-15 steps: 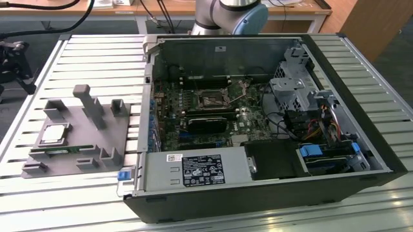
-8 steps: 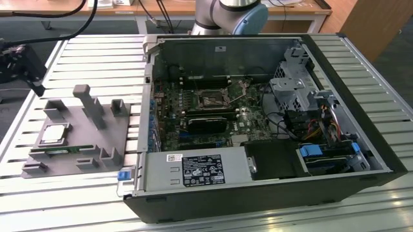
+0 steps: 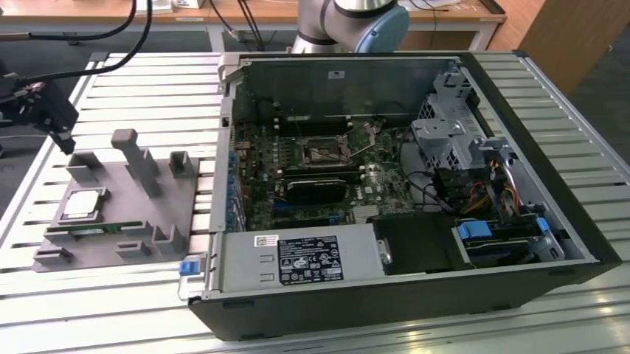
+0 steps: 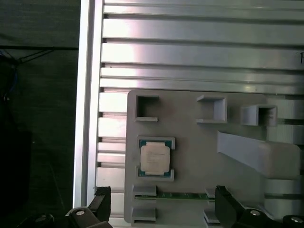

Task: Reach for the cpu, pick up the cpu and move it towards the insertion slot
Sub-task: 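Pick up the cpu and move it towards the insertion slot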

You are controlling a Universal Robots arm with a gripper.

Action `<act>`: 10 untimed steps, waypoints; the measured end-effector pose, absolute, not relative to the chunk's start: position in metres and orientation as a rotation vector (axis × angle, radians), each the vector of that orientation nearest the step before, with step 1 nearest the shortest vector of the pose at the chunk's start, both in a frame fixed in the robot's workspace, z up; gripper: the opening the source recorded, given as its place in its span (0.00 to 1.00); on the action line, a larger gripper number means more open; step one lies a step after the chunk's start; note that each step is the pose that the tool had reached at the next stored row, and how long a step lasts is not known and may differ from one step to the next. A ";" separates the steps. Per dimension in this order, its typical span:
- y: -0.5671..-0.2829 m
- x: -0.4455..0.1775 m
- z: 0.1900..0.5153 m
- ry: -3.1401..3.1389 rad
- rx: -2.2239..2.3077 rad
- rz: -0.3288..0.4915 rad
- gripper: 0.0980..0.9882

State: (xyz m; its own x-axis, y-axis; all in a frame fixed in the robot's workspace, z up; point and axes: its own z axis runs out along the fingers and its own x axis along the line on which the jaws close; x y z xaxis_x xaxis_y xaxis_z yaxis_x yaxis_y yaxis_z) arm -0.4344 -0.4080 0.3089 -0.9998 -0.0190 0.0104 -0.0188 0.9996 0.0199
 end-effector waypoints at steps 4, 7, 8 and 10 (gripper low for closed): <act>-0.408 -0.434 0.302 -3.130 0.030 -0.031 0.95; -0.408 -0.434 0.296 -3.127 0.030 -0.031 0.95; -0.408 -0.434 0.294 -3.127 0.029 -0.031 0.95; -0.408 -0.434 0.291 -3.126 0.029 -0.031 0.95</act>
State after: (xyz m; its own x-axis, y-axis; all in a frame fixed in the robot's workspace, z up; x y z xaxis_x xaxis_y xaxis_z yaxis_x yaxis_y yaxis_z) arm -0.4344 -0.4081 0.2906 -0.9997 -0.0190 0.0154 -0.0187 0.9996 0.0199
